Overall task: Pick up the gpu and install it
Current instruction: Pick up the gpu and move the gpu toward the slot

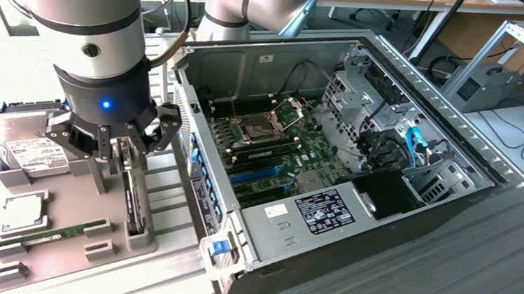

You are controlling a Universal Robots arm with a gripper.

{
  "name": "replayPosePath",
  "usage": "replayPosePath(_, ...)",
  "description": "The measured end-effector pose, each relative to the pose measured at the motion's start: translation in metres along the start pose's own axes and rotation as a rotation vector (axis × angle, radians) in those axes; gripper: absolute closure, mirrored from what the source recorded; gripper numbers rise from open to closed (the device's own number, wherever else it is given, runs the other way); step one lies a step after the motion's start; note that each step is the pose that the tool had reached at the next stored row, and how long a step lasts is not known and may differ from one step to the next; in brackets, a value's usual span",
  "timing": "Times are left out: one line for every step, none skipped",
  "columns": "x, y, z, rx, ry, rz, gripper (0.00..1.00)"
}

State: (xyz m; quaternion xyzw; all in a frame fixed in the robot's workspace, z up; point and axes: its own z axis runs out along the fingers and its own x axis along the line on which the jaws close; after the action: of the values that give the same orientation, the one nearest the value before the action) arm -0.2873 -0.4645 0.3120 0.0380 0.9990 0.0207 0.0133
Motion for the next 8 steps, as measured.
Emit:
replayPosePath(0.0000,0.0000,0.0002,0.0000,0.0000,0.000,0.58)
replayPosePath(0.0000,0.0000,0.0005,0.0000,0.0000,0.000,0.58)
replayPosePath(0.0000,0.0000,0.0006,0.0000,0.0000,0.000,0.58)
replayPosePath(0.0000,0.0000,0.0008,0.0000,0.0000,0.000,0.58)
replayPosePath(0.0000,0.0000,0.0010,0.0000,0.0000,0.000,0.58)
replayPosePath(0.0000,-0.0001,0.0012,-0.0001,0.0000,0.000,0.58)
replayPosePath(0.0000,-0.0001,0.0014,0.0000,0.0000,0.000,0.58)
replayPosePath(0.0001,-0.0001,0.0016,0.0000,0.0000,0.000,0.58)
